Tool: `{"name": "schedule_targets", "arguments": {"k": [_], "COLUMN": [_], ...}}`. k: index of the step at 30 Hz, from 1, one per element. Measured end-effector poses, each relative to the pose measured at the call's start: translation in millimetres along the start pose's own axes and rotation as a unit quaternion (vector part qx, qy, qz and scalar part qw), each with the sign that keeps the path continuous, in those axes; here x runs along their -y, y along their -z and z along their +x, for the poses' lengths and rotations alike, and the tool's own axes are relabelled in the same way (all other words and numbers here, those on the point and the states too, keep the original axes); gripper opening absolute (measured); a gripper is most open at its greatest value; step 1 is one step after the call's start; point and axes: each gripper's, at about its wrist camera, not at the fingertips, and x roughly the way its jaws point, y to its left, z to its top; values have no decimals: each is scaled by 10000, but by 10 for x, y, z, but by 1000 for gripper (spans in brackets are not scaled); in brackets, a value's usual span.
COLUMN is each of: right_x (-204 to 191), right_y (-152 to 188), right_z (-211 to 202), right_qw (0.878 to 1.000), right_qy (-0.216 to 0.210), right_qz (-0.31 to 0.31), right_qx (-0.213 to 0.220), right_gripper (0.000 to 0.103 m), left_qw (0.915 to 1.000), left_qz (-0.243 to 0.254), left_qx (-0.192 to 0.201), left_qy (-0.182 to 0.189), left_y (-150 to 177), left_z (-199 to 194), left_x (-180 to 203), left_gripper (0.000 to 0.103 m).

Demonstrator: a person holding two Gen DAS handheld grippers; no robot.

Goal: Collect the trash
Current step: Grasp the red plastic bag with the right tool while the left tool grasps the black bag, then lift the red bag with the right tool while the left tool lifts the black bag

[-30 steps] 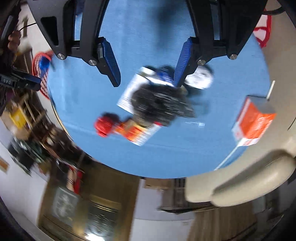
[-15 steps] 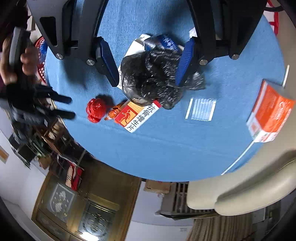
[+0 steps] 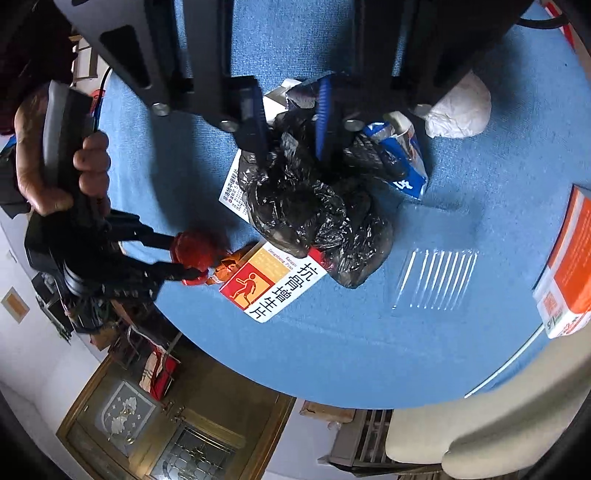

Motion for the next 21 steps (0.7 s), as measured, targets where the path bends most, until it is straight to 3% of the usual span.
{"name": "schedule_targets", "arguments": {"k": [7,12,21], "right_x": [165,251,485], "right_y": [243,523,1022], "right_z": [-300,-616,-1102], "right_qw": [9995,9979,9942], "right_qy": [-225,-386,-590], "right_qz": [-194,-486,-828], "right_qx": [101,185,349], "right_gripper": [47,47,47], "left_qw": [9998,9996,9980], "left_qz": [-123,-79,434], "left_qx": [142,285,428], "left_qy": [-36,-21,195], "left_y": [152,306,653], "left_z": [-145,-343,-761], "left_x": [-67,-37,269], "left_gripper": [4,3,3]}}
